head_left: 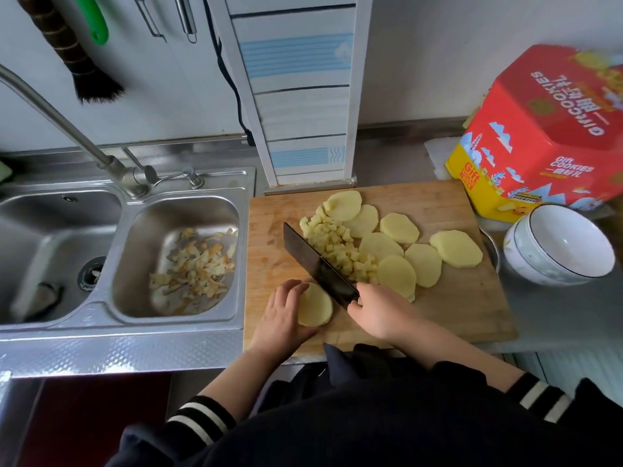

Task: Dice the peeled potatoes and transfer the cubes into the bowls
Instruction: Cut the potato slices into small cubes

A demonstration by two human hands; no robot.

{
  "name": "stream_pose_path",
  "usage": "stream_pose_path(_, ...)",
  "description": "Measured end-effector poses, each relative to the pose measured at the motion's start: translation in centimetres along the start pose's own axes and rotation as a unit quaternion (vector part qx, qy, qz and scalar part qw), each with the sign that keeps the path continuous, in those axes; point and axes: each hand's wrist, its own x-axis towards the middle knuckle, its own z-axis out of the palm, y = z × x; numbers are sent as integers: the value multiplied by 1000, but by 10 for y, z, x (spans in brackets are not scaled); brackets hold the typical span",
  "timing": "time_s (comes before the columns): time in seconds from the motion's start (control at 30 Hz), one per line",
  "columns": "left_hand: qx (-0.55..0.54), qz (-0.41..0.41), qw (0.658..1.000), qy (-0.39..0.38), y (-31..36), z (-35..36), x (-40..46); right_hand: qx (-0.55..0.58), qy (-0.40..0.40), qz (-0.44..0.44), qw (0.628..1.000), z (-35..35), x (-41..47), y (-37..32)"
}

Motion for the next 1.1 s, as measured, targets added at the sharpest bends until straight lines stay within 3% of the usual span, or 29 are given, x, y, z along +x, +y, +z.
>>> stream_pose_path(0.33,34,-89,994,58,25,16,-3,-20,12,-40,999,-6,0,-4)
stream_pose_path(0.57,95,-39,994,45,18,13,1,-67,-24,-23,997,-2,-1,-7)
stream_pose_path(0.83,148,115,974,129,17,16,0,-54,50,-27,997,-1,-5,-2)
stream_pose_path(1.1,169,105,975,95,11,18,7,-102,29,-71,992,2,-28,-4)
